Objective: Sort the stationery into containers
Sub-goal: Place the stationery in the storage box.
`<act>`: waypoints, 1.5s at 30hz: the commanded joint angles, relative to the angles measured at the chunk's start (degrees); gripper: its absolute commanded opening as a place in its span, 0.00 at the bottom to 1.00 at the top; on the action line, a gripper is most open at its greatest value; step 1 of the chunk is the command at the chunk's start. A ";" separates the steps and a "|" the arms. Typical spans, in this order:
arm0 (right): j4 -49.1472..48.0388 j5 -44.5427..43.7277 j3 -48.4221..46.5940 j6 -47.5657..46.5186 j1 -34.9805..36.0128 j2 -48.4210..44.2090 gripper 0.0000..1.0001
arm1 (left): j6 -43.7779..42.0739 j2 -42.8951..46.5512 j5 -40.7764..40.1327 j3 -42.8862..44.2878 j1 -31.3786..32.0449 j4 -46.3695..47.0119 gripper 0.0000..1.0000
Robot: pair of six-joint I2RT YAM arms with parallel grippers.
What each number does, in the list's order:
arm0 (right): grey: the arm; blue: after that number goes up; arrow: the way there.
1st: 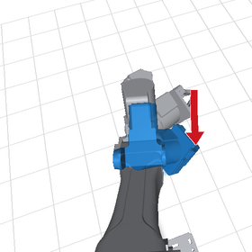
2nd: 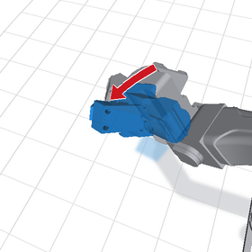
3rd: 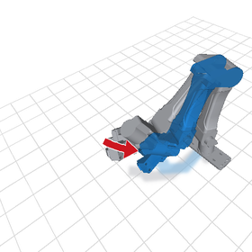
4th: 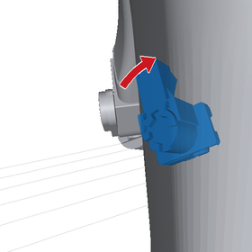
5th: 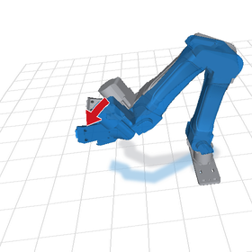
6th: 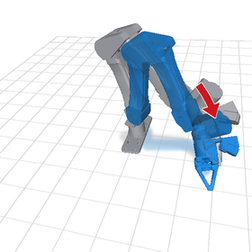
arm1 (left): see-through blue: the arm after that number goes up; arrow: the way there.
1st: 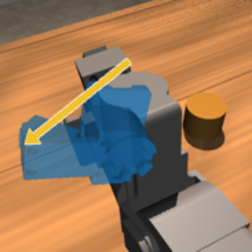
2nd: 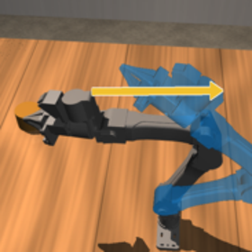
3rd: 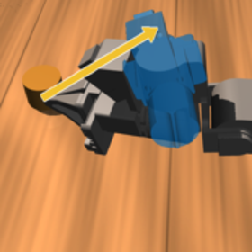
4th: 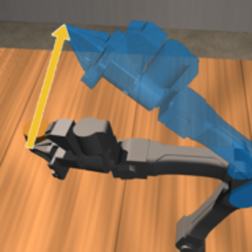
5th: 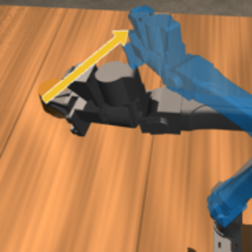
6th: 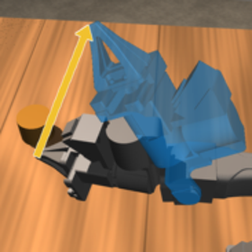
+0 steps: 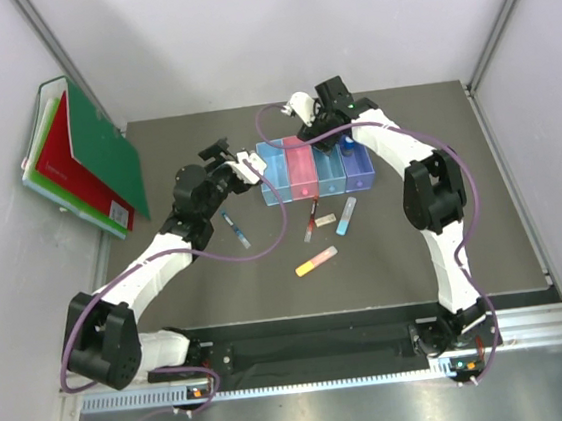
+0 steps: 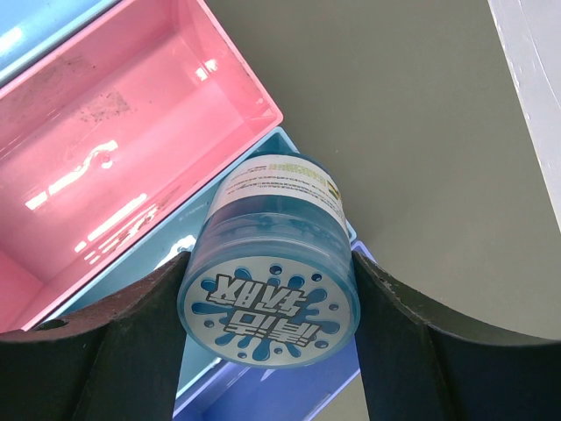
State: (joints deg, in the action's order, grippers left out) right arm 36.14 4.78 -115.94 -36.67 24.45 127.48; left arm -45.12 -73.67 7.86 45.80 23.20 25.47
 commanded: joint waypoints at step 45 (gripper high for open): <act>1.56 1.73 -0.69 0.10 -0.10 1.54 0.19 | 1.09 -2.36 1.37 2.54 -1.23 5.64 0.80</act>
State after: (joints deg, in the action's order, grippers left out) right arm 39.44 6.00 -115.90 -36.40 24.36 129.40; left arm -44.95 -75.55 8.14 45.98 22.39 27.05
